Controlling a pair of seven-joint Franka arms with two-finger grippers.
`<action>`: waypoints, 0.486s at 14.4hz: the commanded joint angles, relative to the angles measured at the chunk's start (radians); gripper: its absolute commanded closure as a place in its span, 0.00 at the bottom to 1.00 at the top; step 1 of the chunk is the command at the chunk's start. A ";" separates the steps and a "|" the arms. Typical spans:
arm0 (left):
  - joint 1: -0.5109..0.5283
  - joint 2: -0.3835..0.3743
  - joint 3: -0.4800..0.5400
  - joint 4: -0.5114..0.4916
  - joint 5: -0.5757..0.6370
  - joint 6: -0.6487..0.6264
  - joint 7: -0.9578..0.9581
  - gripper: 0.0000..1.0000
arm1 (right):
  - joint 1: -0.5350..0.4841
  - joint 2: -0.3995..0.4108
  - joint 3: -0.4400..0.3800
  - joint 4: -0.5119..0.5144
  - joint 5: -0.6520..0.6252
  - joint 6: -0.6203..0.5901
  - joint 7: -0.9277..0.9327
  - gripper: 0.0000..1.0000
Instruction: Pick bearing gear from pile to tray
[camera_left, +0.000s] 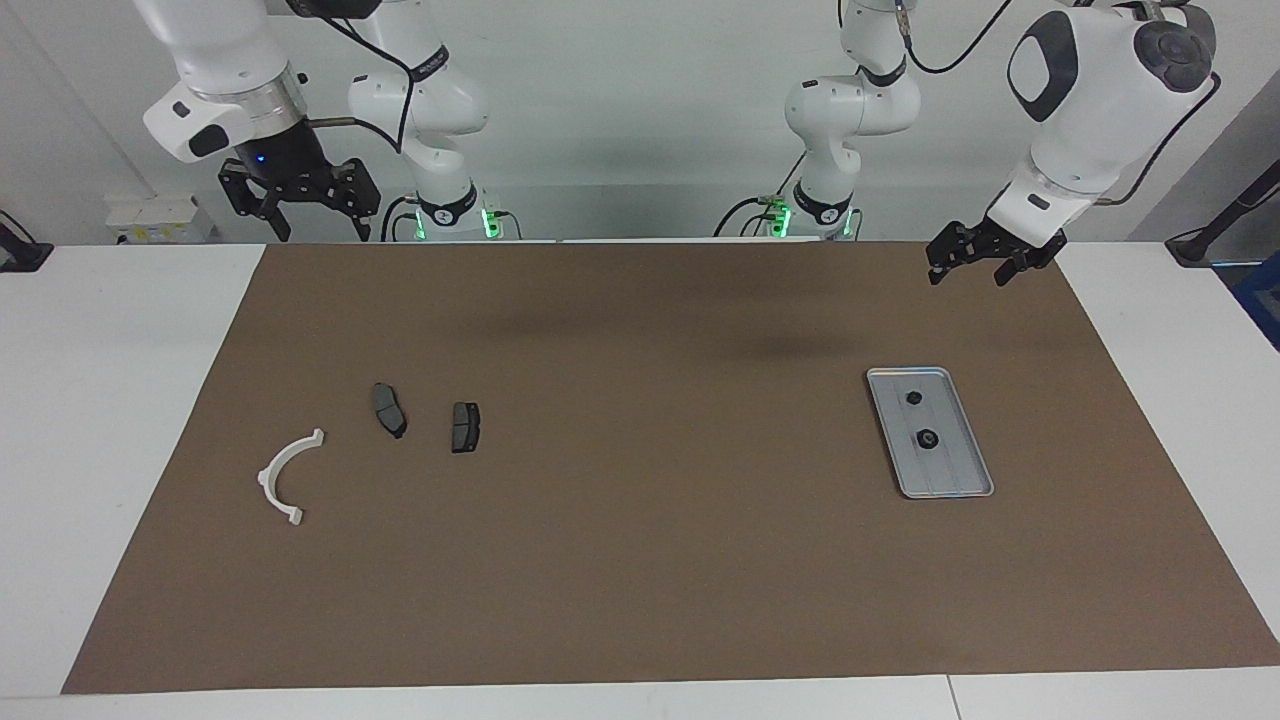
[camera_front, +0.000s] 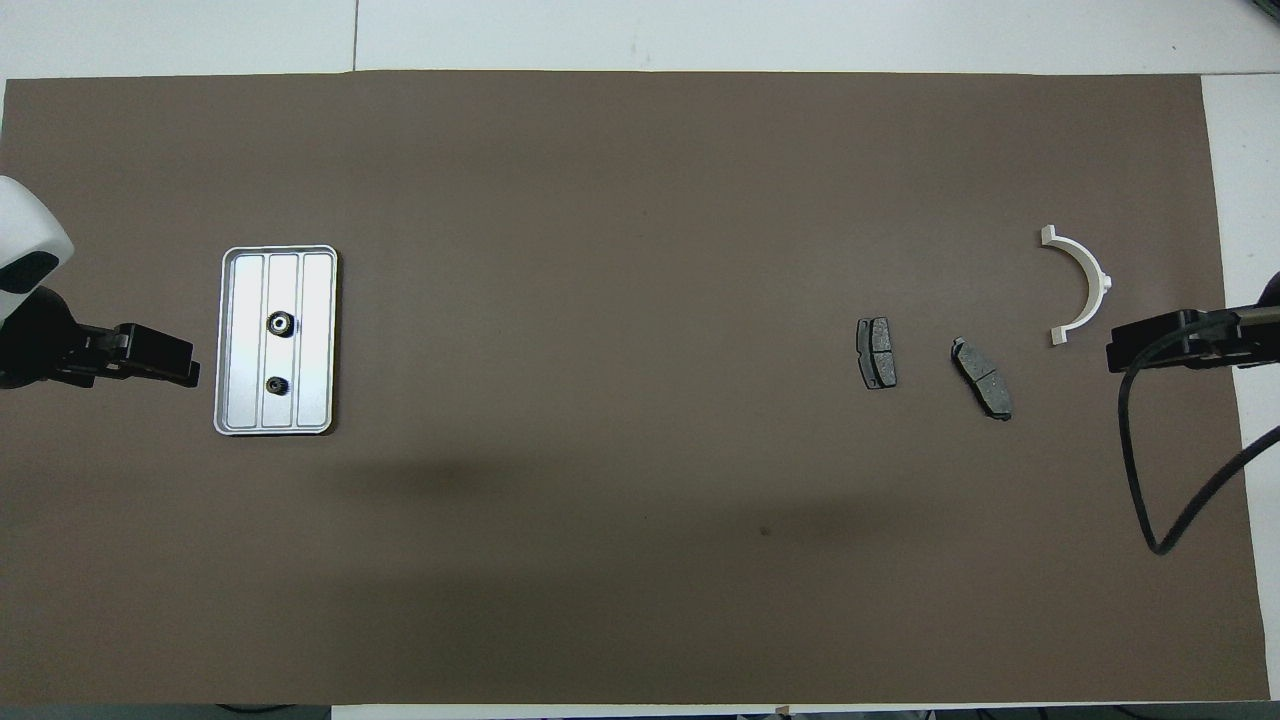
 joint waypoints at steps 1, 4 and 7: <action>-0.013 -0.034 0.007 -0.037 0.012 -0.019 0.007 0.00 | -0.012 -0.009 0.003 -0.003 0.022 0.012 0.006 0.00; -0.013 -0.034 0.007 -0.035 0.012 -0.031 0.007 0.00 | -0.008 -0.011 0.005 -0.003 0.022 0.012 0.006 0.00; -0.013 -0.034 0.007 -0.035 0.012 -0.033 0.007 0.00 | -0.004 -0.011 0.005 -0.003 0.022 0.012 0.006 0.00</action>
